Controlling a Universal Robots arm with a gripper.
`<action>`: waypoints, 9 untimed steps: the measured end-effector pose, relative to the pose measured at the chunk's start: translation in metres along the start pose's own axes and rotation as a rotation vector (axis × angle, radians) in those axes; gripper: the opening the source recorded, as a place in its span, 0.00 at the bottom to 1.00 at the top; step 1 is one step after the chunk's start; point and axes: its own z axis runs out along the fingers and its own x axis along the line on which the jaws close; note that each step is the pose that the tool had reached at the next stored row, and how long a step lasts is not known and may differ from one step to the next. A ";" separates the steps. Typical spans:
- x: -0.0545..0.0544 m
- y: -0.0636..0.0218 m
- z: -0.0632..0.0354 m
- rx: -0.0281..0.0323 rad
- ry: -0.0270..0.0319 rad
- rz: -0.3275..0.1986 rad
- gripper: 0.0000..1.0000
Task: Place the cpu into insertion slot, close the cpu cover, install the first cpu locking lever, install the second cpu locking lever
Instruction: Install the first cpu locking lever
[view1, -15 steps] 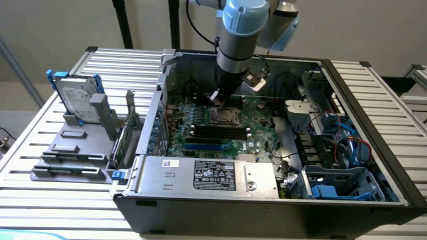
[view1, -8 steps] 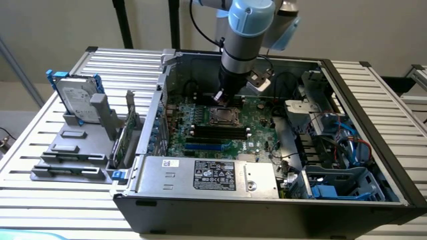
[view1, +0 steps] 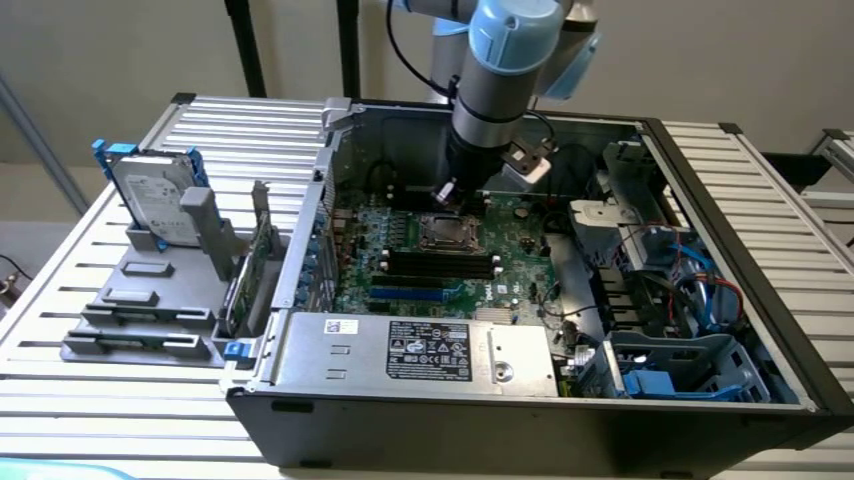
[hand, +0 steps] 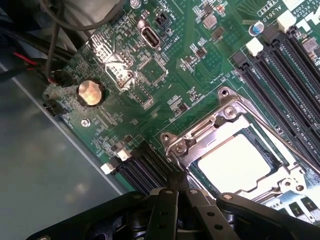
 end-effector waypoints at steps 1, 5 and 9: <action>0.000 0.0005 0.0000 0.0002 0.0000 0.000 0.11; 0.001 0.0013 0.0000 0.0006 -0.0004 0.000 0.11; 0.001 0.0014 0.0000 0.0014 -0.0010 0.001 0.11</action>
